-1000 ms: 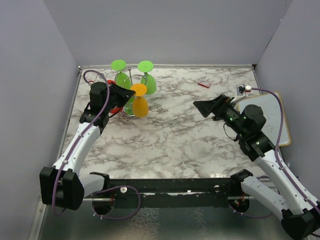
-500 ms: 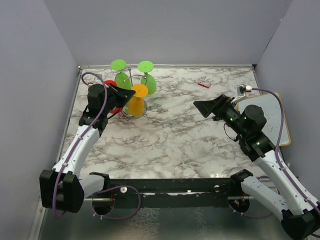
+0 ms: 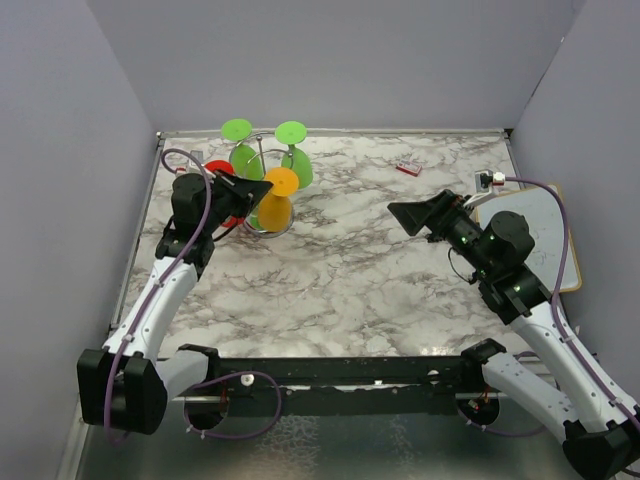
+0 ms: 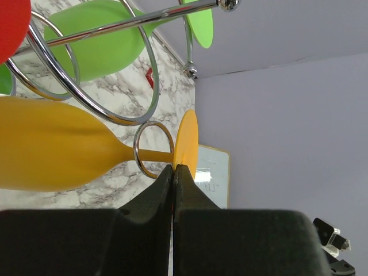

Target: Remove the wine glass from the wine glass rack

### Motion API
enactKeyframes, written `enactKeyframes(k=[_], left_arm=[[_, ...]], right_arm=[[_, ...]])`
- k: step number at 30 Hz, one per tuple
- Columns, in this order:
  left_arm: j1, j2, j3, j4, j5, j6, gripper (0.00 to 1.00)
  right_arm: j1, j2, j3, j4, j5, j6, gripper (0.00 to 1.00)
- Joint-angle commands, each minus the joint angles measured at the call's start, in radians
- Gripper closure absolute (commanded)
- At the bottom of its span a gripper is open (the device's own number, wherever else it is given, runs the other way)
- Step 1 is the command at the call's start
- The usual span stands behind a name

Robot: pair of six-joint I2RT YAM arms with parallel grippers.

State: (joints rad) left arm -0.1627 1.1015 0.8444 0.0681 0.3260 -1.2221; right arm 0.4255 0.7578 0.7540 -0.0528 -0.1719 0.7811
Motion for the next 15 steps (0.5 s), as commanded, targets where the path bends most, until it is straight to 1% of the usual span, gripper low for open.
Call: enactKeyframes(k=[1, 10, 15], left_arm=[[0.008, -0.043, -0.021, 0.060, 0.046, -0.041, 1.00], [0.008, -0.077, -0.043, 0.072, 0.089, -0.071, 1.00], [0.007, -0.094, -0.068, 0.112, 0.151, -0.083, 1.00]], right_arm=[[0.004, -0.015, -0.006, -0.005, 0.028, 0.001, 0.01], [0.004, -0.017, -0.004, -0.010, 0.031, 0.000, 0.01], [0.004, -0.012, -0.001, -0.021, 0.036, -0.001, 0.01]])
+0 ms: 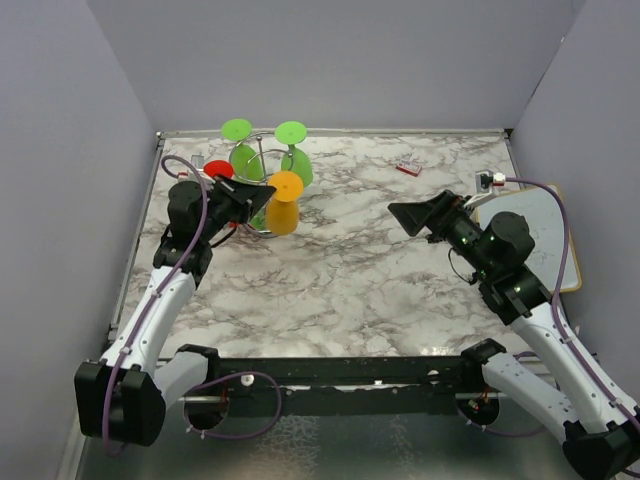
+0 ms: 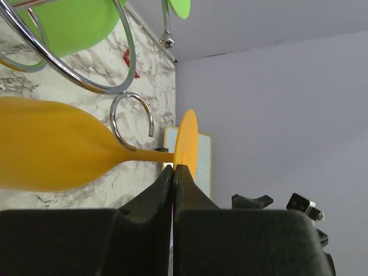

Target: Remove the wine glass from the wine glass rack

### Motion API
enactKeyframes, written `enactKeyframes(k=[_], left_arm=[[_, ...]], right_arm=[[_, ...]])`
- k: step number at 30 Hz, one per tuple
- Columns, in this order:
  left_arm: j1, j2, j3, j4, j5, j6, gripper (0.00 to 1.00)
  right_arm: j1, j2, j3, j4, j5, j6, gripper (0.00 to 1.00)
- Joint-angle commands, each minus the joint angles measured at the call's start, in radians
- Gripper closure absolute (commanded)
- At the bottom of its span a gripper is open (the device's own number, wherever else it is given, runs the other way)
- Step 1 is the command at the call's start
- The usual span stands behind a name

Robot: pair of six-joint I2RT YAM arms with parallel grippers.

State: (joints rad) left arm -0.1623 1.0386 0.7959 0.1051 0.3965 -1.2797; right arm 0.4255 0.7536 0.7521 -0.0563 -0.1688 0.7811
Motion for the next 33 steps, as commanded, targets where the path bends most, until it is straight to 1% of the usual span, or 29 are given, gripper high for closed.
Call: enactKeyframes(k=[1, 4, 7, 9, 14, 17, 21, 22, 25, 29, 31, 33], left_arm=[[0.007, -0.036, -0.025, 0.086, 0.101, -0.025, 1.00], [0.007, -0.054, -0.044, 0.122, 0.171, -0.003, 1.00], [0.007, -0.084, -0.054, 0.116, 0.227, 0.057, 1.00], [0.007, -0.106, -0.062, 0.116, 0.271, 0.119, 1.00], [0.004, -0.153, -0.087, 0.136, 0.431, 0.320, 1.00], [-0.006, -0.186, -0.109, 0.133, 0.502, 0.426, 1.00], [-0.021, -0.229, -0.135, 0.133, 0.562, 0.535, 1.00], [-0.051, -0.266, -0.144, 0.136, 0.627, 0.623, 1.00], [-0.075, -0.301, -0.153, 0.136, 0.675, 0.692, 1.00], [-0.099, -0.329, -0.155, 0.138, 0.741, 0.746, 1.00], [-0.113, -0.347, -0.154, 0.141, 0.760, 0.765, 1.00], [-0.121, -0.365, -0.152, 0.144, 0.766, 0.773, 1.00]], right_arm=[[0.004, -0.007, 0.002, -0.022, 0.036, -0.004, 0.01], [0.004, -0.005, -0.001, -0.037, 0.050, -0.016, 0.01], [0.004, -0.003, -0.008, -0.051, 0.054, -0.048, 0.01], [0.004, 0.003, -0.013, -0.057, 0.044, -0.070, 0.01], [0.004, 0.033, -0.020, -0.071, 0.002, -0.135, 0.01], [0.004, 0.081, 0.005, -0.101, -0.056, -0.223, 0.01], [0.004, 0.204, 0.090, -0.170, -0.240, -0.391, 0.01], [0.004, 0.344, 0.183, -0.236, -0.433, -0.458, 0.01], [0.003, 0.476, 0.251, -0.260, -0.637, -0.480, 0.02], [0.003, 0.554, 0.251, -0.116, -0.864, -0.393, 0.04], [0.002, 0.573, 0.241, -0.025, -0.919, -0.314, 0.05], [0.002, 0.575, 0.236, 0.042, -0.940, -0.264, 0.05]])
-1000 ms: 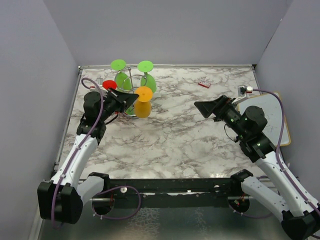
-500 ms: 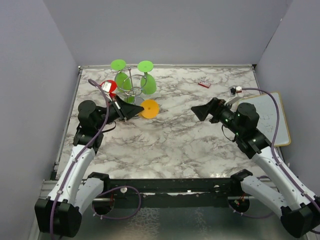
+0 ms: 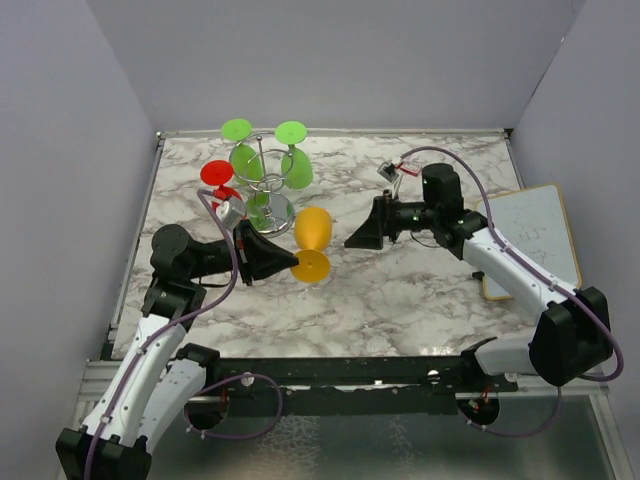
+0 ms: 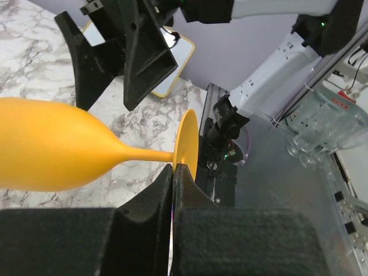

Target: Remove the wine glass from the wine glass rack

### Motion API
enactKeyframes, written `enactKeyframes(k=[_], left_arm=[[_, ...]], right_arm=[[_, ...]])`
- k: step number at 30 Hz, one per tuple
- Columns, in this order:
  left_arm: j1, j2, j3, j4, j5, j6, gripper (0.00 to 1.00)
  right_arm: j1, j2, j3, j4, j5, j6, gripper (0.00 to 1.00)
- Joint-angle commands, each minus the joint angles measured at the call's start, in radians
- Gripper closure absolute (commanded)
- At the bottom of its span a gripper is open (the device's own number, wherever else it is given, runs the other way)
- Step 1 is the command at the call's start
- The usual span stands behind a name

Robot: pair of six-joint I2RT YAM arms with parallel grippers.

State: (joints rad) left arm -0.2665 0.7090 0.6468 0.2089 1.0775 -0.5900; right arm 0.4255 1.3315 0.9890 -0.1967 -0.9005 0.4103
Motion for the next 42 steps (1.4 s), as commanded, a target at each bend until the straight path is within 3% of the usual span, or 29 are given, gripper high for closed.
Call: enactKeyframes(k=[1, 10, 15, 27, 31, 39, 42], left_arm=[[-0.020, -0.042, 0.000, 0.042, 0.087, 0.079, 1.00], [-0.106, -0.052, 0.052, 0.230, 0.049, -0.150, 1.00], [-0.158, -0.051, 0.111, 0.269, 0.046, -0.179, 1.00], [-0.198, -0.036, 0.156, 0.282, 0.075, -0.150, 1.00], [-0.211, -0.031, 0.166, 0.285, 0.090, -0.144, 1.00], [-0.244, -0.021, 0.185, 0.291, 0.101, -0.136, 1.00], [-0.247, -0.025, 0.182, 0.291, 0.103, -0.136, 1.00]], right_arm=[[0.003, -0.005, -0.001, 0.206, -0.213, 0.134, 0.05], [-0.102, -0.011, -0.055, 0.473, -0.318, 0.340, 0.06], [-0.129, 0.002, -0.071, 0.709, -0.375, 0.508, 0.06], [-0.108, -0.034, -0.144, 1.370, -0.472, 1.181, 0.09], [-0.096, -0.071, -0.147, 1.389, -0.450, 1.249, 0.14], [-0.078, -0.079, -0.110, 1.213, -0.434, 1.156, 0.17], [-0.073, -0.074, -0.113, 1.247, -0.424, 1.212, 0.20]])
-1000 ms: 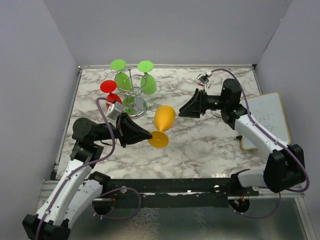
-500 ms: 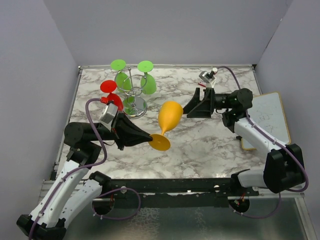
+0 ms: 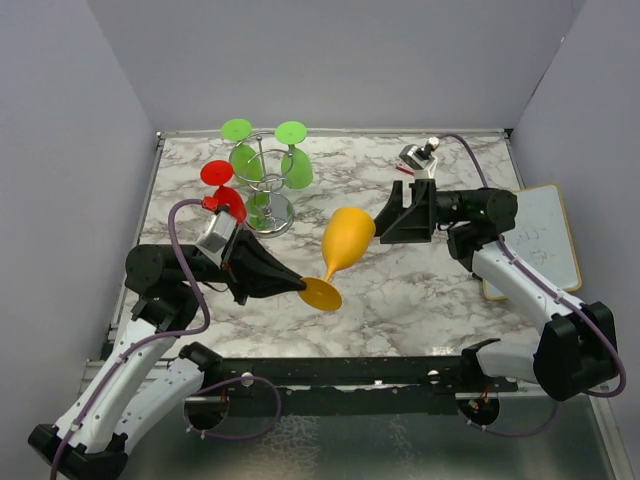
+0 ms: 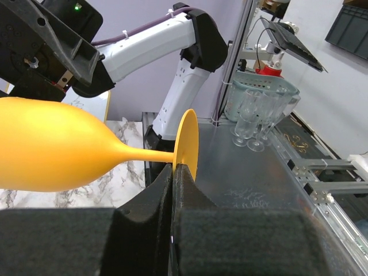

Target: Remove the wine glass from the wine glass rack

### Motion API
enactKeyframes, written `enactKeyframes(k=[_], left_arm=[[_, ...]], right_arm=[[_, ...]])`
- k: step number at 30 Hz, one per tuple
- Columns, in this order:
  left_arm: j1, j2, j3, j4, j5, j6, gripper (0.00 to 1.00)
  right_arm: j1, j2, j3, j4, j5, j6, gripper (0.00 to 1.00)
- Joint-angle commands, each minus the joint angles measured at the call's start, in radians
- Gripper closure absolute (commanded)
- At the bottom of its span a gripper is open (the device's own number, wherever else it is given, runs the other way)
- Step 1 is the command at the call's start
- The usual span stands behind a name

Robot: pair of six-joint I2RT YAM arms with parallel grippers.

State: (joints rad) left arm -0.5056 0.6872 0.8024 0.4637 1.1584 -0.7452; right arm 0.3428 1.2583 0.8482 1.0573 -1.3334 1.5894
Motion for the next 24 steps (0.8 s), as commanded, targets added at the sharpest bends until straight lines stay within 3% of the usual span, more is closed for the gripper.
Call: enactKeyframes(k=[1, 9, 16, 24], left_arm=[[-0.009, -0.003, 0.024, 0.036, 0.024, 0.022, 1.00], [-0.018, 0.022, 0.004, 0.036, 0.039, 0.054, 1.00], [-0.023, 0.039, 0.003, 0.036, 0.052, 0.077, 1.00], [-0.022, 0.033, -0.004, 0.036, 0.050, 0.087, 1.00]], right_arm=[[0.014, 0.001, 0.024, 0.024, 0.011, 0.062, 0.22], [0.056, 0.021, -0.001, 0.279, 0.027, 0.298, 0.28], [0.056, 0.006, -0.024, 0.386, 0.051, 0.418, 0.46], [0.056, 0.013, -0.097, 0.542, 0.100, 0.562, 0.75]])
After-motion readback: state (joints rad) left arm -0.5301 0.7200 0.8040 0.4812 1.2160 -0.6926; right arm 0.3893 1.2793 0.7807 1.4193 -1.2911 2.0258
